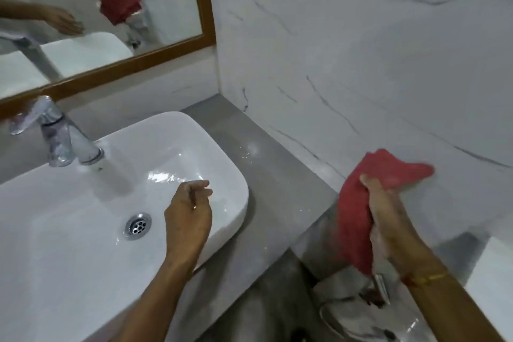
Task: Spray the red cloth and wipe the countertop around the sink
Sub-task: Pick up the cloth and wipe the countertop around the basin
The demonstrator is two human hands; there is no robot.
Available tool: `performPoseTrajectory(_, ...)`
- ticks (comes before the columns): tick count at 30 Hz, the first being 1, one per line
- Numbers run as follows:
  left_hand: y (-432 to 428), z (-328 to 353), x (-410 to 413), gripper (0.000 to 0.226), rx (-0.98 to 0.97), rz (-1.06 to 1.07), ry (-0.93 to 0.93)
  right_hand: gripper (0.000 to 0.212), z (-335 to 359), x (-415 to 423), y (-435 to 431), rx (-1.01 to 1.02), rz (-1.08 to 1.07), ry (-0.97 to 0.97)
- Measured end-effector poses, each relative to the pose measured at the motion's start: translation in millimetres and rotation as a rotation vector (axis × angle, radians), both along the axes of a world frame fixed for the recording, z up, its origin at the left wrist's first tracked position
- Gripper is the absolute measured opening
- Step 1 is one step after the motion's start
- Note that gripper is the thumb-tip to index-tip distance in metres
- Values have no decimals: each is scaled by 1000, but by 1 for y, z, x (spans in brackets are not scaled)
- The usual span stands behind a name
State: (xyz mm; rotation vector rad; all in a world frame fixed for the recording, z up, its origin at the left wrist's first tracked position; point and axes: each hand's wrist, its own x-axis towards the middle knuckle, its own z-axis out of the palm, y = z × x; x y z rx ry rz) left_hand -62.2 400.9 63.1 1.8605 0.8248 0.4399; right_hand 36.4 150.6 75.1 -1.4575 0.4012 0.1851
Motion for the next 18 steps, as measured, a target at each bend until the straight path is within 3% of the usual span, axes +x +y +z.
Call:
performPoseTrajectory(4,9,-8,63,35,204,-19,104,30,-35,90,72,-509,453,-319)
performPoseTrajectory(7,13,-23,114,64,262,-71,261,69,-106,139,123,-1102,864,-284)
performPoseTrajectory(9,11,-34,134,77,273,-101,359,72,-146,149,138,-1356,977,-393)
performPoseTrajectory(12,11,-58,153,76,295,-109,370,69,-187,168,152,-1490,1059,-651)
performPoseTrajectory(18,12,-73,162,76,233,-22,298,64,-198,224,211,-1473,1103,-740)
